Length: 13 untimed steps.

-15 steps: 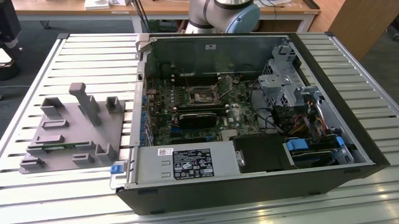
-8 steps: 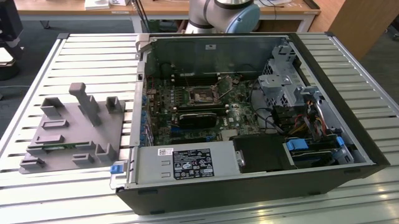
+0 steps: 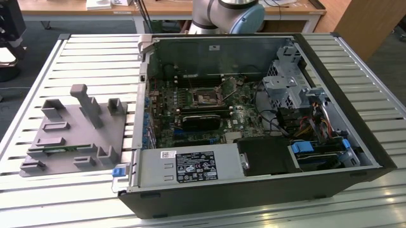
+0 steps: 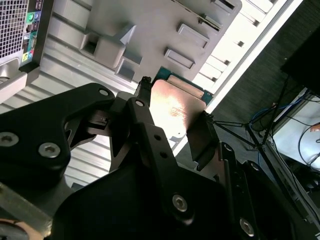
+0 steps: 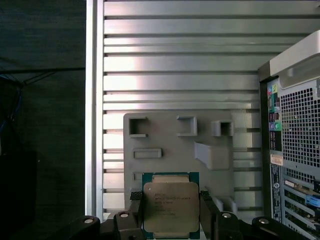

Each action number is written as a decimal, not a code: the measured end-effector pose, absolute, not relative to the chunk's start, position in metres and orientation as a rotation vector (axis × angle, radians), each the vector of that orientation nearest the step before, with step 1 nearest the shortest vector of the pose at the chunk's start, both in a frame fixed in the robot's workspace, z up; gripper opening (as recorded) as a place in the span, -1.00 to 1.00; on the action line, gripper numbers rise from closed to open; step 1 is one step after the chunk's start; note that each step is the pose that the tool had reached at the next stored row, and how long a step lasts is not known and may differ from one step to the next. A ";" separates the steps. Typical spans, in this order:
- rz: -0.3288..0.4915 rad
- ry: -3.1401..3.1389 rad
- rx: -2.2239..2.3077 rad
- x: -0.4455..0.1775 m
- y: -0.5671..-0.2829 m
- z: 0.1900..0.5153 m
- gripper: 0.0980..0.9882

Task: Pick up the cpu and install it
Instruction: 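Pick up the cpu and move it towards the insertion slot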

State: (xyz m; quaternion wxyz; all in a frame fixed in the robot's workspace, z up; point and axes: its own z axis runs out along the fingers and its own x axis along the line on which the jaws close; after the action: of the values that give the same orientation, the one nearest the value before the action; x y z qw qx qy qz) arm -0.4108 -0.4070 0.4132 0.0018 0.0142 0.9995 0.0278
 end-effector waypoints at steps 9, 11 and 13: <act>0.087 3.136 0.045 -0.406 -0.407 0.415 0.00; 0.087 3.137 0.045 -0.405 -0.407 0.415 0.00; 0.087 3.137 0.045 -0.404 -0.407 0.416 0.00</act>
State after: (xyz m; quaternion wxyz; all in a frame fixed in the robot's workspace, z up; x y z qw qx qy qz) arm -0.4042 -0.4070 0.4158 0.0018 0.0142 0.9995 0.0278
